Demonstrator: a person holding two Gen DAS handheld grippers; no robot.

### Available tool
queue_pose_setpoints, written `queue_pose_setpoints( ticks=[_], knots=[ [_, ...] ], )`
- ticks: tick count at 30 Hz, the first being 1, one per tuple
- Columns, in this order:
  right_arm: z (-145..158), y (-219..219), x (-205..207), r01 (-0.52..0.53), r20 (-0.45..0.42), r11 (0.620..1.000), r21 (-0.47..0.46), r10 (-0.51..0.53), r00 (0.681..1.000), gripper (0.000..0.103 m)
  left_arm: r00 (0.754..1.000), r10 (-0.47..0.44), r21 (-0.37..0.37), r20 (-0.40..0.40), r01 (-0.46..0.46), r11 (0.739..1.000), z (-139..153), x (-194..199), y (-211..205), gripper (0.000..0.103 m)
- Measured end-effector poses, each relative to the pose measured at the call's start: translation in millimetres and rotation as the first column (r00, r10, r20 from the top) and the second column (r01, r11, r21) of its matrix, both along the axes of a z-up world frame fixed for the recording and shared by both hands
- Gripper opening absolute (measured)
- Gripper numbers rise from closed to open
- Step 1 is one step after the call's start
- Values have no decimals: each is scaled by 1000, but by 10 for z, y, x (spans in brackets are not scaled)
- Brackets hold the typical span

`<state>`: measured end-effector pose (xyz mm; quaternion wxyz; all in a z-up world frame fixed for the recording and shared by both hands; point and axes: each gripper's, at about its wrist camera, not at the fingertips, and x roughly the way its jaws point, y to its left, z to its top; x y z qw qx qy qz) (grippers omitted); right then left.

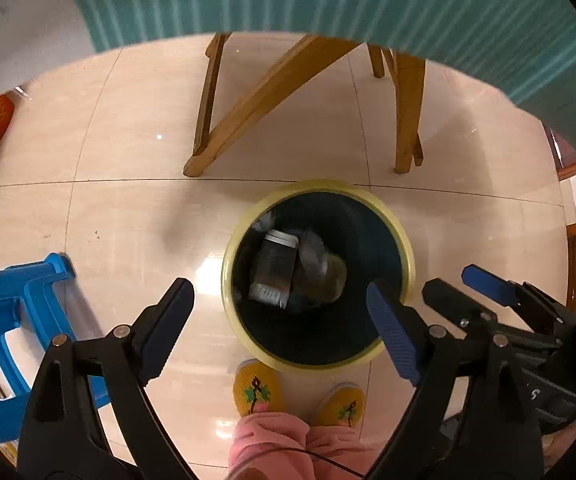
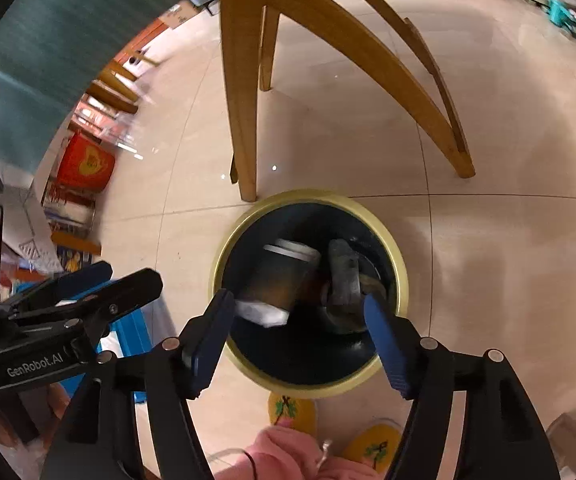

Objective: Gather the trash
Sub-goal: 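Carry both boxes down over the black bin while both tools open to drop them, then raise both open tools back toward the table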

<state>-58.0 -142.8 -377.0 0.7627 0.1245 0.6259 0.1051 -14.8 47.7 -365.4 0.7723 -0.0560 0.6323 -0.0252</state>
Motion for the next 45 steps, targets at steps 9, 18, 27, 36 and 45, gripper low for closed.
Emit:
queue_pose_setpoints(
  ticks=[9,18,27,36,45],
  knots=[
    [128,33,-152,47,2,999,-17,-47,999,69,999,-21,-14,40,22,1000,214,-148,71,87],
    [749,-1,-360,57,-1,998,-21,-57,998,69,1000,-20,-48,10,20,999,959,-365,112,87],
    [1976,-80,-663,38,20,999,-22,-37,999,72,997,-56,-19,55,57,998,2219,-588,193,87],
    [3448,-61,-807,17,143,999,-33,-12,990,74,987,-22,-41,160,29,999,3454,-719,347,87],
    [4581,-115,-833,77,269,997,-17,-69,961,74,956,-28,-42,294,42,998,4395,-531,434,82]
  ],
)
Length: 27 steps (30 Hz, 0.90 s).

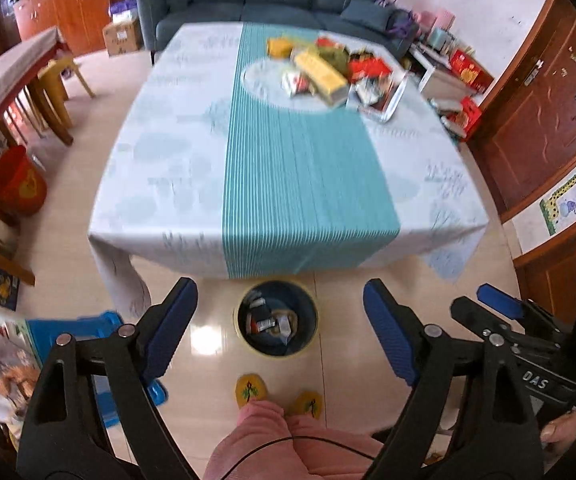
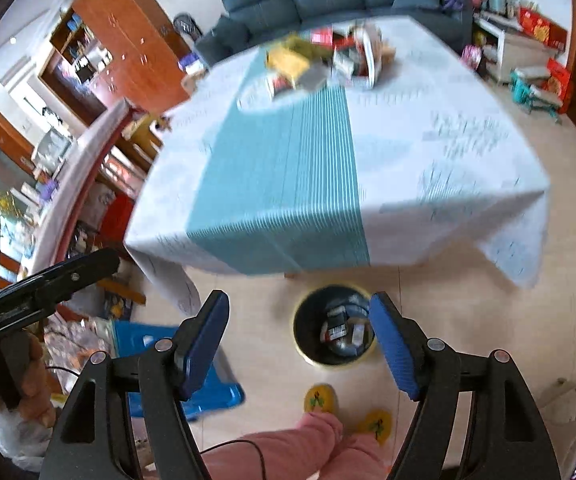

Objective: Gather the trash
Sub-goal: 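Raise both open tools back toward the table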

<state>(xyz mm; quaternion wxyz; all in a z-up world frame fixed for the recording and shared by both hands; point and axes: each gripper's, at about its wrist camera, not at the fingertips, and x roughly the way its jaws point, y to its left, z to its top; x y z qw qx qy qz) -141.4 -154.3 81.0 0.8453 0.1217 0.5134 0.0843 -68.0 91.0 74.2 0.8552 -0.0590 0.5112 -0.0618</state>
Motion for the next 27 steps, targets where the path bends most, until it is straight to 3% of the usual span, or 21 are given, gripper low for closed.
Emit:
queue_pose_setpoints(
  ticks=[7,13,19,27],
  knots=[
    [604,-69,142,42,110,998,-46,-36,993,74,993,-61,38,104,57,998,500,228,-175,79],
    [909,-146,406,87,160,993,-77,-74,984,74,987,-102,19,121,100,995,720,606,-255,79],
    [1021,-238,689,168,194,983,-77,-150,969,74,987,-114,-29,109,118,993,765,988,-242,79],
    [868,-315,1147,197,188,975,-105,-175,966,72,993,-91,-75,77,97,993,635,1497,-298,79]
  ],
)
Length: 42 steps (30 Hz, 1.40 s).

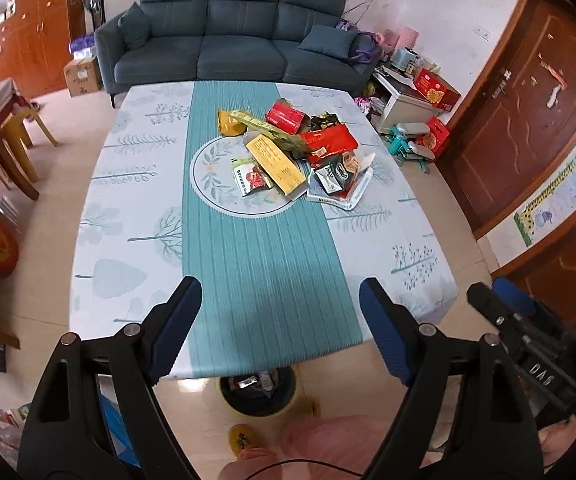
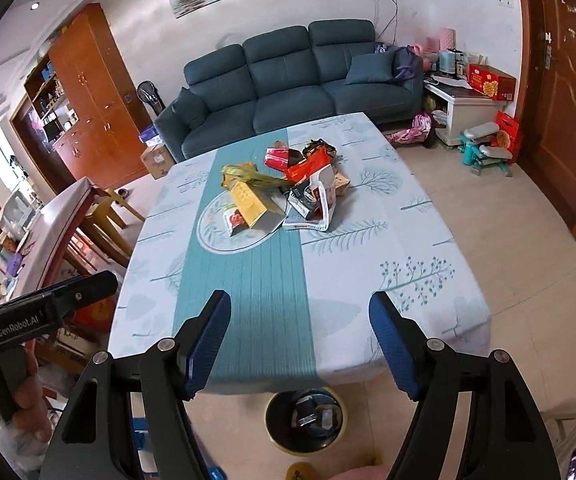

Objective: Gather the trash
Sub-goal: 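Raise both open tools back toward the table, then grasp the yellow snack packet with the left tool while the right tool grasps the white paper bag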

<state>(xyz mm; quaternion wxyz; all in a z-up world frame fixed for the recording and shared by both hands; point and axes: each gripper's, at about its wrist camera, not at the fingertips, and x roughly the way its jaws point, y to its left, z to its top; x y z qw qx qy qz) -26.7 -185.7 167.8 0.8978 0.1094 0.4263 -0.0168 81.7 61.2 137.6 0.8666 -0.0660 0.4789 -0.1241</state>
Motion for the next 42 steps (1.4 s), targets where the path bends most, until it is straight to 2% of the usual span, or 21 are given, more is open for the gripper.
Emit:
queue_pose_setpoints(
  ticks=[8,13,18,25,28,30,32,34,37,42],
  knots=[
    [-477,-199,914,-59,-55,998,10,59,997,59,995,84,-13,-62,-85,996,-348,785,-183,79],
    [-872,-361,1611,-98,-116,995,31,100,988,57,980,146,-17,-133,-150,989,-669,1416,-366,79],
    [-1321,-497,2298,-143,-157,988,52,150,976,56,952,212,-6,-219,-219,976,-1097,2083,-593,79],
    [-1753,-574,2878,-185,-180,978,96,199,963,56,910,290,47,-296,-289,956,-1578,2603,-838,78],
    [-1829,-572,3019,-205,-167,972,112,222,961,56,891,319,56,-323,-318,946,-1732,2720,-864,78],
    [-1848,-570,3080,-220,-156,969,116,236,959,56,883,331,59,-334,-331,942,-1794,2746,-868,75],
    [-1870,-599,3148,-235,-147,965,116,251,957,48,874,328,50,-357,-333,942,-1883,2806,-885,59],
    [-1882,-641,3175,-251,-142,958,138,270,952,45,865,320,27,-386,-336,942,-1947,2833,-864,46],
    [-1878,-718,3159,-265,-144,952,154,287,947,43,862,321,-11,-392,-353,936,-1987,2851,-849,41],
    [-1806,-770,3139,-313,-125,934,171,336,934,28,864,324,-1,-385,-352,936,-1974,2810,-860,39]
  ],
)
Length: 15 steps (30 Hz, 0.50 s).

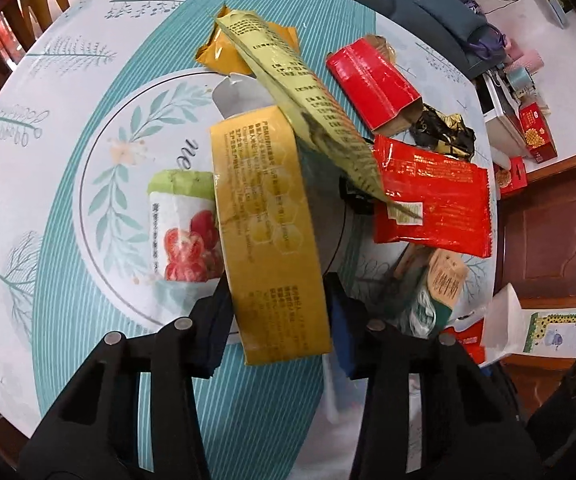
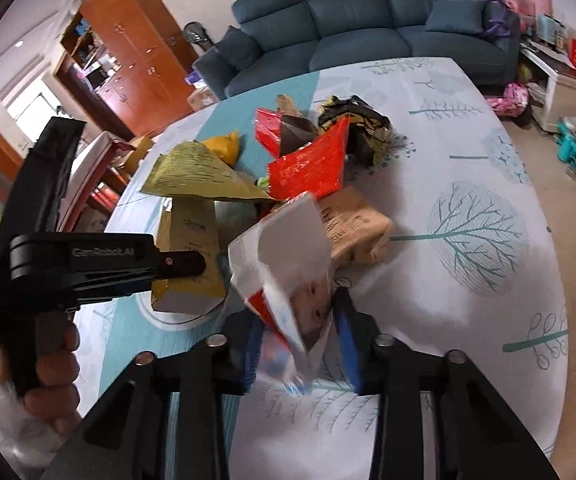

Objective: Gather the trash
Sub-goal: 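Grasp the yellow snack packet with the left tool while the right tool grasps the white paper bag, then lift the yellow box with the left tool while the right tool lifts the white carton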

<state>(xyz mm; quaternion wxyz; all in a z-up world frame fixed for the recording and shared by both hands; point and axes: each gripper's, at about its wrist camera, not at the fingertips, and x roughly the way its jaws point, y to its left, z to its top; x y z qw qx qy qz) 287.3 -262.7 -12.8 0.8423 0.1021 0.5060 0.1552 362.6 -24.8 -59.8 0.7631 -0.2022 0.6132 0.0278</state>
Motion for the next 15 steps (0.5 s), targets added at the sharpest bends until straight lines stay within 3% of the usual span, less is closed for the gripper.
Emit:
queue_pose_setpoints(
  ticks=[6,11,15],
  knots=[
    [175,-7,-82,-35,27,999,19,34,999,23,1000,-4,3,10,4,1000,148,-184,66,39],
    [331,111,-230,-49,56,997,-68,52,997,22,998,-62,55,0,62,997,325,-376,138,39],
    [388,157,-318,-22,40,997,-68,24,999,22,996,-84,46,9,83,995,456,-588,264,39]
  ],
)
